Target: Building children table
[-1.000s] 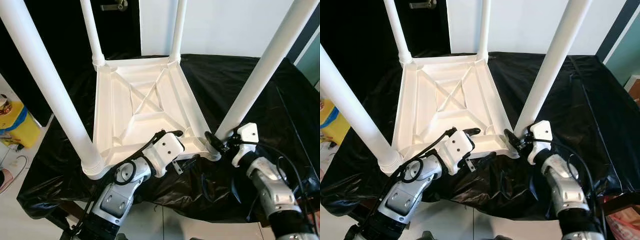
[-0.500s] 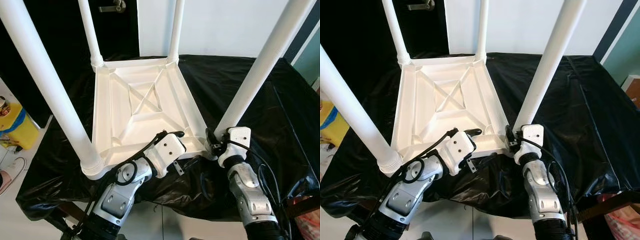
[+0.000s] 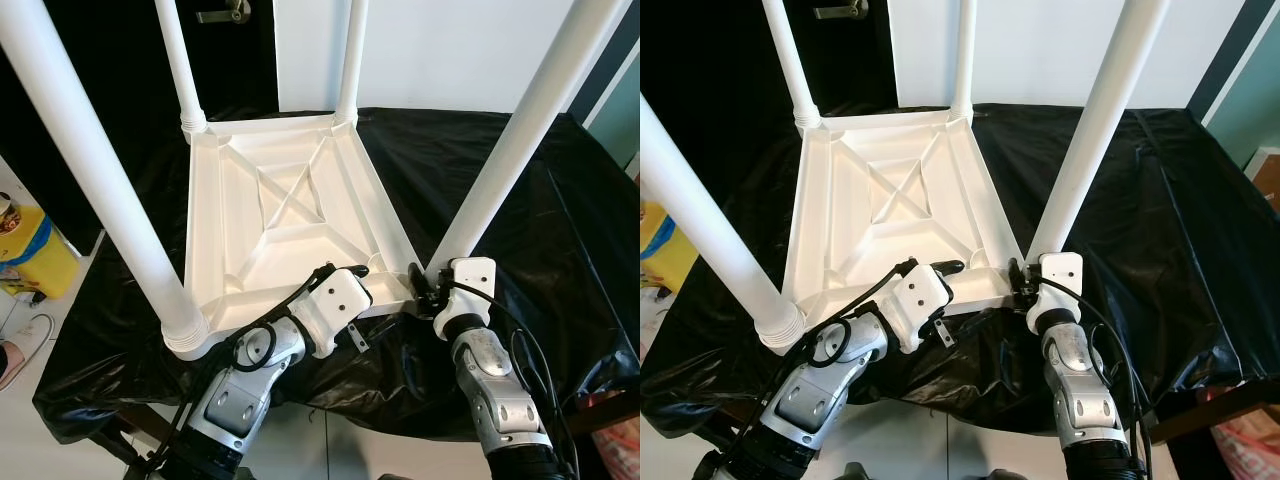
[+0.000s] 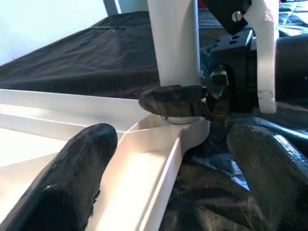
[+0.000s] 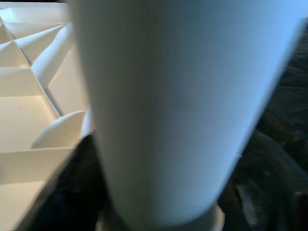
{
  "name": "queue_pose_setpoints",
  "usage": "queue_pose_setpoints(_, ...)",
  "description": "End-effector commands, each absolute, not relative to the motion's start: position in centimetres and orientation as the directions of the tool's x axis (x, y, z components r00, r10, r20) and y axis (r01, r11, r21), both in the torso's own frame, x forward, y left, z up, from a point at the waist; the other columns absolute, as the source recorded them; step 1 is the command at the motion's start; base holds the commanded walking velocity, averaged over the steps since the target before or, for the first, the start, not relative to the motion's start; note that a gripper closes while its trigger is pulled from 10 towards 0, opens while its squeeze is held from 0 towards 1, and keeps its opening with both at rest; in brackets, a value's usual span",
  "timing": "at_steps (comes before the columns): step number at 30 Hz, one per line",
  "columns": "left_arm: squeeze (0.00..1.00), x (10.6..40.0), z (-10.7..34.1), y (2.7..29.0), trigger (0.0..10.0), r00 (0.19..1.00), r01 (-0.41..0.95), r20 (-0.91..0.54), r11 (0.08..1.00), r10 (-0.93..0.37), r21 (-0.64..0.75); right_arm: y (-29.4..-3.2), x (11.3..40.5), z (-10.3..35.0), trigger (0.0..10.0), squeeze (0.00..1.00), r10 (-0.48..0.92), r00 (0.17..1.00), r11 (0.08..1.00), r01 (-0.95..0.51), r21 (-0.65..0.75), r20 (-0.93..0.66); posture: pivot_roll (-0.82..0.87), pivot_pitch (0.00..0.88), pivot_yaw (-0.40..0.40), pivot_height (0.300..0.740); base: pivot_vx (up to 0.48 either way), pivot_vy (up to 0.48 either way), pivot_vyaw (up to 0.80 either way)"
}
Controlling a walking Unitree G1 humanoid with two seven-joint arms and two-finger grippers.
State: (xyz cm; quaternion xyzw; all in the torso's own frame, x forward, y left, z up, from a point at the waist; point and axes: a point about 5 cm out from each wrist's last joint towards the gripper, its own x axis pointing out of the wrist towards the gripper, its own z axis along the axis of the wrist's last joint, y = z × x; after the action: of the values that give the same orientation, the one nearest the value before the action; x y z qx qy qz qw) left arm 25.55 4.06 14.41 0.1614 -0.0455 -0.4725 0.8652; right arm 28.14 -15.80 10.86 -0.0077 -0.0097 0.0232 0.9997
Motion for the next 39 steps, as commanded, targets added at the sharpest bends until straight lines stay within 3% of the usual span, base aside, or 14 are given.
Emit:
queue_pose_setpoints(1,0.00,25.3,14.1,3.8,10.0,0.544,0.810,-0.070,0.500,-0.836,0.306,-16.1,27.9,10.7,10.0,1.00,0.047,0.999,0.999,-0.047,-0.026,0.008,-0.11,0.061,-0.032,0.740,0.000,0.000,0.00)
queue_pose_setpoints(11,0.00,25.5,14.2,3.6,10.0,0.523,0.821,-0.077,0.478,-0.849,0.312,-17.5,27.4,11.9,10.0,1.00,0.190,0.981,0.981,-0.188,-0.043,0.047,-0.13,0.071,-0.017,0.740,0.000,0.000,0.00)
queue_pose_setpoints(12,0.00,25.5,14.2,3.6,10.0,0.521,0.822,-0.078,0.475,-0.850,0.313,-17.7,27.2,11.9,10.0,0.00,0.230,0.972,0.972,-0.228,-0.049,0.040,-0.13,0.071,-0.018,0.740,0.000,0.000,0.00)
queue_pose_setpoints(21,0.00,25.7,14.3,3.9,10.0,0.526,0.818,-0.078,0.479,-0.847,0.319,-18.3,27.0,12.1,10.0,0.00,0.377,0.926,0.924,-0.374,-0.083,0.025,-0.11,0.066,-0.016,0.740,0.000,0.000,0.00)
queue_pose_setpoints(25,0.00,26.2,14.8,4.3,10.0,0.538,0.806,-0.076,0.486,-0.839,0.339,-18.4,27.5,12.5,10.0,0.00,0.504,0.864,0.860,-0.501,-0.092,0.009,-0.08,0.061,-0.017,0.740,0.000,0.000,0.00)
queue_pose_setpoints(39,0.00,26.0,14.9,4.8,10.0,0.563,0.788,-0.077,0.506,-0.823,0.351,-19.1,29.9,12.3,10.0,0.00,0.589,0.806,0.790,-0.588,-0.173,-0.054,-0.01,0.055,-0.040,0.740,0.000,0.000,0.00)
